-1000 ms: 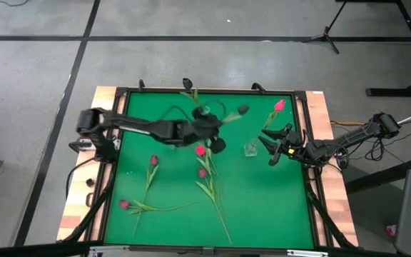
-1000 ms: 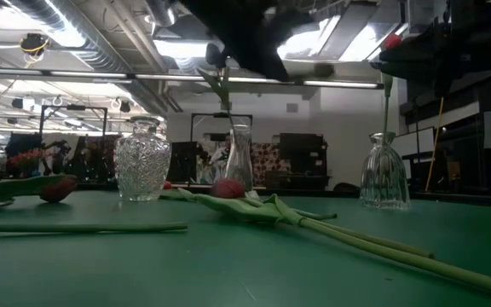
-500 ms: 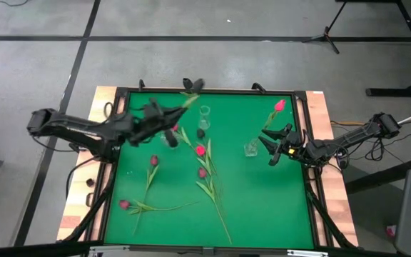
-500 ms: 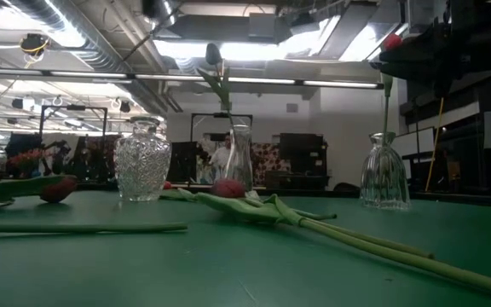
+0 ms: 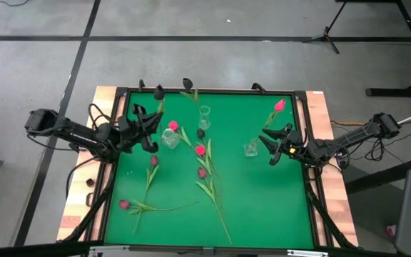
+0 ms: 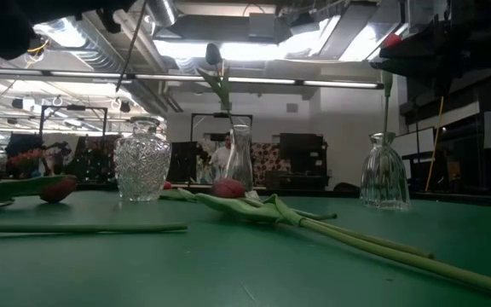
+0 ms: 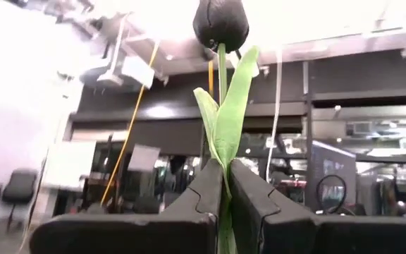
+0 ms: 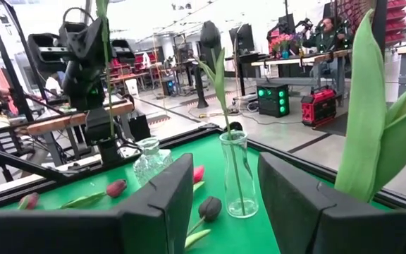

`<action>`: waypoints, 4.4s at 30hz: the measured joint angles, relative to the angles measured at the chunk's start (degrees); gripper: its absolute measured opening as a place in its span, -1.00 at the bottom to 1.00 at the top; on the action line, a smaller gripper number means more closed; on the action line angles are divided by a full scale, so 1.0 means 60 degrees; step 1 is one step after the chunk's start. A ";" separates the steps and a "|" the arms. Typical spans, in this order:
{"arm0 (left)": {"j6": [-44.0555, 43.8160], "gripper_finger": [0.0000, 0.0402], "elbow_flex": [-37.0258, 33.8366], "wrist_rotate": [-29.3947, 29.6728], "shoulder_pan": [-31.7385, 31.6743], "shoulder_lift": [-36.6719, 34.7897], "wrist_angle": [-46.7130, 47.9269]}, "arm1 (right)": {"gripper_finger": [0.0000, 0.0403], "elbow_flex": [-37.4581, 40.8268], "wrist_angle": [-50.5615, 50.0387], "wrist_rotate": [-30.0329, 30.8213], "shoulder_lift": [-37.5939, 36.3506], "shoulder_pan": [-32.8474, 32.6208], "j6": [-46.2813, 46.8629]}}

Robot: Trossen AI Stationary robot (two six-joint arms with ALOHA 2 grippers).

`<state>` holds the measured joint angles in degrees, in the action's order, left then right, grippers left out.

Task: Sort flowers into vase by color
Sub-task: Put the right black tulip into the bottom left transparent vase

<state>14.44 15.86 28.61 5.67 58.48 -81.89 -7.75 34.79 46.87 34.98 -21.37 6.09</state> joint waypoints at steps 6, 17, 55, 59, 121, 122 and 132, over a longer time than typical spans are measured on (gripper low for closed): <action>0.0894 -0.94 0.0000 -0.0503 -0.0012 0.0055 -0.0071 | -0.21 0.0000 -0.0009 0.0091 0.0004 0.0000 0.0000; -0.0686 -0.94 0.0000 -0.2822 -0.1786 0.0328 0.0001 | -0.21 0.0000 0.0031 0.0102 0.0004 0.0000 -0.0043; -0.2846 -0.94 -0.0523 -0.6043 -0.4113 0.1952 -0.1314 | -0.21 0.0000 0.0010 0.0112 0.0004 0.0000 -0.0069; -0.2849 -0.94 -0.0557 -0.6041 -0.4113 0.1949 -0.1314 | -0.21 0.0000 0.0020 0.0211 0.0004 0.0002 -0.0069; -0.2203 -0.30 -0.0568 -0.2578 -0.3043 0.3486 -0.0520 | -0.21 0.0000 -0.0135 -0.0685 0.0004 0.0004 -0.0093; -0.2097 -0.30 -0.0568 -0.2530 -0.3038 0.3486 -0.0520 | -0.21 0.0000 -0.0134 -0.0687 0.0004 0.0004 -0.0089; -0.1476 -0.30 -0.0568 -0.1837 -0.3035 0.3395 -0.0509 | -0.21 0.0000 -0.0409 -0.0664 0.0006 0.0004 0.0020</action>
<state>5.58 12.45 17.58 -12.53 78.85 -84.95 -7.75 32.34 42.89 35.02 -21.34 6.21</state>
